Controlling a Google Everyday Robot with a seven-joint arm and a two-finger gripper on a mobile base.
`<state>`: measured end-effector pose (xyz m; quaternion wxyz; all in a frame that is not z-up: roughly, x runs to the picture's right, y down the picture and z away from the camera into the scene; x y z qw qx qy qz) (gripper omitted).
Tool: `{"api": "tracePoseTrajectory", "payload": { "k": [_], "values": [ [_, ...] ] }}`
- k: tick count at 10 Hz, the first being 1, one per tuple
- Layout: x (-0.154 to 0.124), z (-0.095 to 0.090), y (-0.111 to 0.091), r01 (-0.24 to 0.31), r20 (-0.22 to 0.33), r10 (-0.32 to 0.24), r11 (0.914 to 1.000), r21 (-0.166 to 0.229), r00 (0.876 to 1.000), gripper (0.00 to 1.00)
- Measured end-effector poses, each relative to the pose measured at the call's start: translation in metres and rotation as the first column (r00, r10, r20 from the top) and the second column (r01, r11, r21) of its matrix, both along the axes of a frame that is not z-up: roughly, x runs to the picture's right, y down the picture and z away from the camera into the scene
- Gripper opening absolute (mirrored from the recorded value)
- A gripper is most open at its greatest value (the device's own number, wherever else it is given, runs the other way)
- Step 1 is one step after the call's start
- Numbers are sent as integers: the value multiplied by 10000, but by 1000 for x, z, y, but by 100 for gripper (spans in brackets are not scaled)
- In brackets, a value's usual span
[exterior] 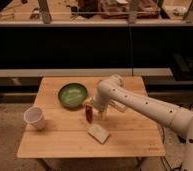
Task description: Place the pepper in the ceramic bowl
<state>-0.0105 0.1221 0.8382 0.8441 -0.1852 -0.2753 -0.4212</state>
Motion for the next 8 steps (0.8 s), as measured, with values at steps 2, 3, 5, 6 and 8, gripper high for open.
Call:
{"api": "tracePoseTrajectory", "payload": {
  "k": [2, 3, 5, 6, 8],
  "values": [
    [-2, 4, 0, 1929, 533, -1944, 9807, 313, 9795, 80],
    [-4, 7, 2, 2371, 461, -2380, 9711, 260, 9702, 80],
    [-10, 13, 6, 3103, 22, -3104, 9503, 248, 9506, 80],
    [-10, 16, 9, 3287, -263, -3280, 9439, 330, 9443, 80],
    [-13, 21, 14, 3354, -425, -3332, 9399, 644, 9419, 80]
  ]
}}
